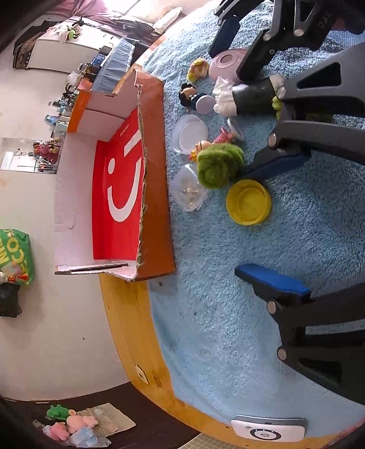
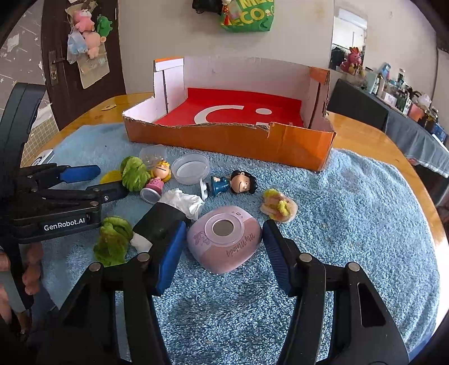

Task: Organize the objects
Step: 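Grasp the yellow round cup with the left tool while the right tool grasps the pink round device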

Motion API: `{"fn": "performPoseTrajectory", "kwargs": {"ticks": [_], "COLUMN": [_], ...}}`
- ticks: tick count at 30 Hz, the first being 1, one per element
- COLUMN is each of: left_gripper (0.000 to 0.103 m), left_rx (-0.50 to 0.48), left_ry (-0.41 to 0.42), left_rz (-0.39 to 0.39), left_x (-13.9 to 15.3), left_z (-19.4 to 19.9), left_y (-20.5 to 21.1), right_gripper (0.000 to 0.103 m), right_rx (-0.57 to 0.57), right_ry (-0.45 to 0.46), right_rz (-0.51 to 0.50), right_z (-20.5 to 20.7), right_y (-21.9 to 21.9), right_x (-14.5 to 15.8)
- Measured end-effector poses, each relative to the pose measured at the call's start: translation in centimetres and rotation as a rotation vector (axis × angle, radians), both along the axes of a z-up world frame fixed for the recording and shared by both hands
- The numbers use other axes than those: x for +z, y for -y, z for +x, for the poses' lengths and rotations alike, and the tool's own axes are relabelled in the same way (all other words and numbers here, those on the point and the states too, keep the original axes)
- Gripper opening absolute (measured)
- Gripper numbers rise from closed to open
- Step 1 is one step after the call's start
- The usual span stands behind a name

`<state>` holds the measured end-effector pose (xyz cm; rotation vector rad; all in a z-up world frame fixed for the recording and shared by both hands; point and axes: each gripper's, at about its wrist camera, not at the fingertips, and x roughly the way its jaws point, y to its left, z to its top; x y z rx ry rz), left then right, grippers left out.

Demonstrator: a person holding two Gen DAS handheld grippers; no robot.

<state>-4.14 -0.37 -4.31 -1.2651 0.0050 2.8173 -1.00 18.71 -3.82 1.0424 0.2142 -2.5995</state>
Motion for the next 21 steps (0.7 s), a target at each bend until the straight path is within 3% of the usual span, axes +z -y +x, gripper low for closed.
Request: {"fn": "performPoseTrajectory", "kwargs": {"ticks": [1,3,4,21], "left_gripper": [0.053,0.036,0.032,0.031], "left_rx": [0.000,-0.007,-0.010,-0.017], "left_ry": [-0.003,-0.006,-0.006,-0.018], "left_rz": [0.001,0.010,0.016,0.079], "left_x": [0.0,0.1,0.1,1.0], "left_z": [0.0,0.2,0.2,1.7], "left_y": [-0.1,-0.3,-0.3,0.6], "right_gripper": [0.055,0.055,0.055,0.055], "right_rx": [0.000,0.000,0.000,0.006], "right_ry": [0.000,0.000,0.001,-0.013], "right_rz": [0.000,0.000,-0.003,-0.031], "right_z": [0.0,0.0,0.0,0.5], "right_y": [0.0,0.0,0.0,0.0], "right_x": [0.0,0.0,0.0,0.9]}}
